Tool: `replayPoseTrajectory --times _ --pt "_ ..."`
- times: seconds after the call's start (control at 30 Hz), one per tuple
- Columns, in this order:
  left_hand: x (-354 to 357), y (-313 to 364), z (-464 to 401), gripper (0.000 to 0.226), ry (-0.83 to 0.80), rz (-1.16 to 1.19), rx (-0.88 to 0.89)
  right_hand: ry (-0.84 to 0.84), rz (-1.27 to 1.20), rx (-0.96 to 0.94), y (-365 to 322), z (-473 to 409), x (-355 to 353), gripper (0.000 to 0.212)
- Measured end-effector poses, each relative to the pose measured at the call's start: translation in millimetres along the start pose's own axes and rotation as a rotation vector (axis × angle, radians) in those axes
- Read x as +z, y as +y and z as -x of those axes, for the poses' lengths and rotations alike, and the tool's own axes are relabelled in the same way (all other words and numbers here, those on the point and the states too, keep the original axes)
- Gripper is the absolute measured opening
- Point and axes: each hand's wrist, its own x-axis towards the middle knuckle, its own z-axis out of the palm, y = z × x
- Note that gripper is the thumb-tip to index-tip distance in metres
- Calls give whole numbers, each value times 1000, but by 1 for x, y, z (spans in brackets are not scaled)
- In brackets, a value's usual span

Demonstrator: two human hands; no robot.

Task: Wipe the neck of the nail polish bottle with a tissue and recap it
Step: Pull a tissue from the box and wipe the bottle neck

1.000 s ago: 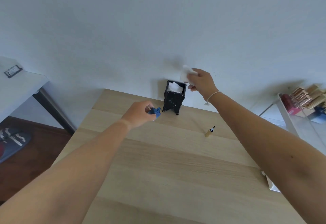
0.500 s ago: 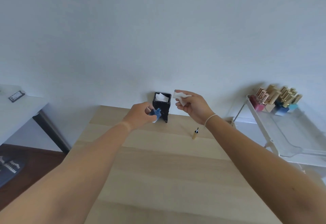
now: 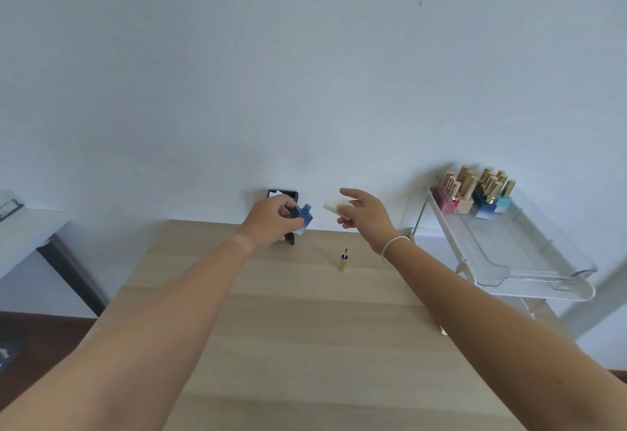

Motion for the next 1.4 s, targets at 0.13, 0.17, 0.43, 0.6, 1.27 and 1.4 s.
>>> replayPoseTrajectory --times 0.13,0.17,0.43,0.6,1.27,1.4 --pt "15 10 0 17 -21 -20 30 136 75 -62 1 4 -5 10" --pt "18 12 0 19 -30 -23 28 145 75 -79 1 4 -5 8" --pt "34 21 3 19 -78 79 -5 73 -39 -68 2 10 -5 21" --pt "35 21 1 19 -69 129 -1 -7 -67 -34 3 15 -7 24" --pt "43 19 -6 11 -52 -124 148 -101 -116 58 4 9 -17 14" --pt "46 20 -4 8 -28 -139 179 -127 -121 90 -2 10 -17 3"
